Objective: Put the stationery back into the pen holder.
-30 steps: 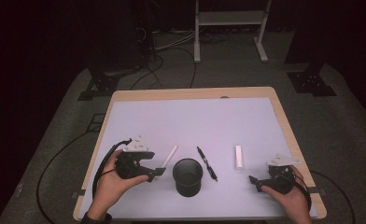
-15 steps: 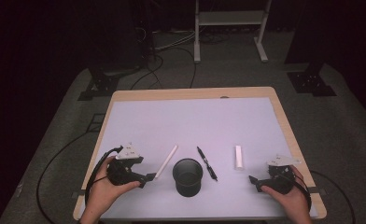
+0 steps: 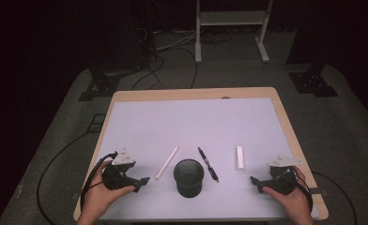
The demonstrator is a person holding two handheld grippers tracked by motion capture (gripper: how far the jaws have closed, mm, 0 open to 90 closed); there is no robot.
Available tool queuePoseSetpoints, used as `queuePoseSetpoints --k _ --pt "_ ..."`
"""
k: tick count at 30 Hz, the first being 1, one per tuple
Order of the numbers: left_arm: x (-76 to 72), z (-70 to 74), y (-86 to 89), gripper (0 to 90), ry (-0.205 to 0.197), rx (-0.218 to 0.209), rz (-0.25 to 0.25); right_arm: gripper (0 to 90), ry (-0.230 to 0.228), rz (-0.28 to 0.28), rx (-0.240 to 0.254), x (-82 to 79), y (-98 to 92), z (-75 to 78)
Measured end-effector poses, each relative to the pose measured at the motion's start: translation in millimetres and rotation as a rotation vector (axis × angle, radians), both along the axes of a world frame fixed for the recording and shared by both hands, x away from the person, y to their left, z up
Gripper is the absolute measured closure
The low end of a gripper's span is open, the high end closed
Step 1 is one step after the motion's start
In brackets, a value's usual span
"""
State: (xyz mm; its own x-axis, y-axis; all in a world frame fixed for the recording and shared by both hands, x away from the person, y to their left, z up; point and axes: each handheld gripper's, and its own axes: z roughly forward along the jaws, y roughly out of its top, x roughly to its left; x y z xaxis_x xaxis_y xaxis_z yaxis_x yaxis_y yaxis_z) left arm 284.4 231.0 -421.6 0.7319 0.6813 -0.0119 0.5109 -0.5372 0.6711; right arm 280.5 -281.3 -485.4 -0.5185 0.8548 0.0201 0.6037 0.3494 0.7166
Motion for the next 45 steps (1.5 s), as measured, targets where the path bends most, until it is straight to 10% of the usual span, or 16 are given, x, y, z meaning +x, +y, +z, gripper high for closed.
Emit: queuePoseSetpoints --k 22,45 --pt "3.1 -46.2 12.8 9.2 0.013 0.072 0.047 3.7 0.0 -0.003 -0.003 0.0 0.1 0.3" --pt "0.7 -58.1 21.5 0.0 -0.05 -0.012 0.08 18.9 0.018 -0.039 0.004 0.4 -0.3 7.3"
